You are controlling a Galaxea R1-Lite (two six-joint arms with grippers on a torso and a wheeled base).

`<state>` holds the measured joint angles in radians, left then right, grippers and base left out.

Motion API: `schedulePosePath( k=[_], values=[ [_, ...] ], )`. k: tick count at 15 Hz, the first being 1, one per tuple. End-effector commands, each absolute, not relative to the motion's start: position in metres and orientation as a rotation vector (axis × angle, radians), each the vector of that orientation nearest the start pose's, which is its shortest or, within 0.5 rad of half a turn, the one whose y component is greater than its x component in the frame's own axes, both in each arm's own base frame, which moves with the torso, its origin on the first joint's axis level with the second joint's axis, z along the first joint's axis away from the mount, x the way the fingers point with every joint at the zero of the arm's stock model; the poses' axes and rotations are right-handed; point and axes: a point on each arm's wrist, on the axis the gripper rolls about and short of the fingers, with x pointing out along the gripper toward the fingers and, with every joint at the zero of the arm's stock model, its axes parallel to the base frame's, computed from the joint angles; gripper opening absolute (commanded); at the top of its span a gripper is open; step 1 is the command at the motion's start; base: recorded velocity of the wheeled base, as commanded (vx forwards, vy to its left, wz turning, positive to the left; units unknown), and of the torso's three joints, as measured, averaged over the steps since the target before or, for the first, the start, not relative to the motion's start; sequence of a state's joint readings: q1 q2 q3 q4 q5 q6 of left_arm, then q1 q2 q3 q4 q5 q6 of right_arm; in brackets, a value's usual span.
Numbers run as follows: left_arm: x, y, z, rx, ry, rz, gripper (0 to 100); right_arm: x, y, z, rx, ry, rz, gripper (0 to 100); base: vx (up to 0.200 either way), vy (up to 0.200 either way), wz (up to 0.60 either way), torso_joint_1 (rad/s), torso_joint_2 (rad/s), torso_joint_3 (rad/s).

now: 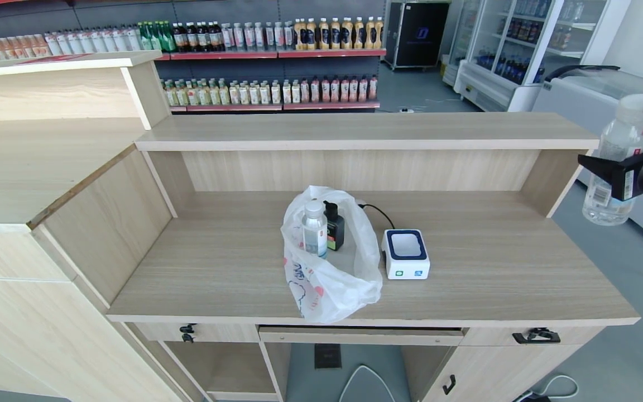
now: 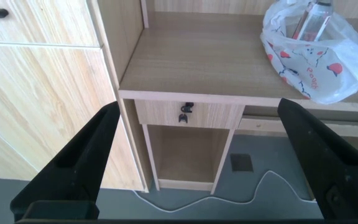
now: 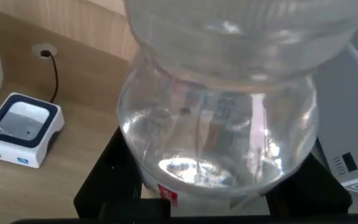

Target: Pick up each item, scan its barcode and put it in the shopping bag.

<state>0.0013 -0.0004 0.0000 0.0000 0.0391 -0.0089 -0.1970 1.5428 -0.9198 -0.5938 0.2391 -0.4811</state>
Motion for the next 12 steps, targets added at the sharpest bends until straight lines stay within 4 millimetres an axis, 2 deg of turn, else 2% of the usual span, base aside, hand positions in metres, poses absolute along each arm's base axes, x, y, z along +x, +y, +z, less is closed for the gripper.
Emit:
schedulePosePath(
  k=[1, 5, 8, 12],
  values=[
    [-0.023, 0.001, 0.075, -0.009, 0.0, 0.041, 100, 0.285, -0.051, 0.245, -0.492, 0.05, 0.059, 0, 0.0, 0.0, 0.6, -0.002, 0.0, 0.007],
    [-0.023, 0.001, 0.075, -0.009, 0.0, 0.041, 100, 0.301, -0.056, 0.231, -0.559, 0.047, 0.064, 0, 0.0, 0.0, 0.6, 0.004, 0.0, -0.001],
    [-0.023, 0.001, 0.075, -0.009, 0.0, 0.041, 100, 0.319, -0.068, 0.211, -0.668, 0.063, 0.053, 0, 0.0, 0.0, 0.0, 0.0, 0.0, 0.0],
    [-0.023, 0.001, 0.075, -0.009, 0.0, 0.041, 100, 0.351, -0.07, 0.179, -0.808, -0.129, 0.228, 0, 0.0, 0.0, 0.0, 0.0, 0.0, 0.0]
  ],
)
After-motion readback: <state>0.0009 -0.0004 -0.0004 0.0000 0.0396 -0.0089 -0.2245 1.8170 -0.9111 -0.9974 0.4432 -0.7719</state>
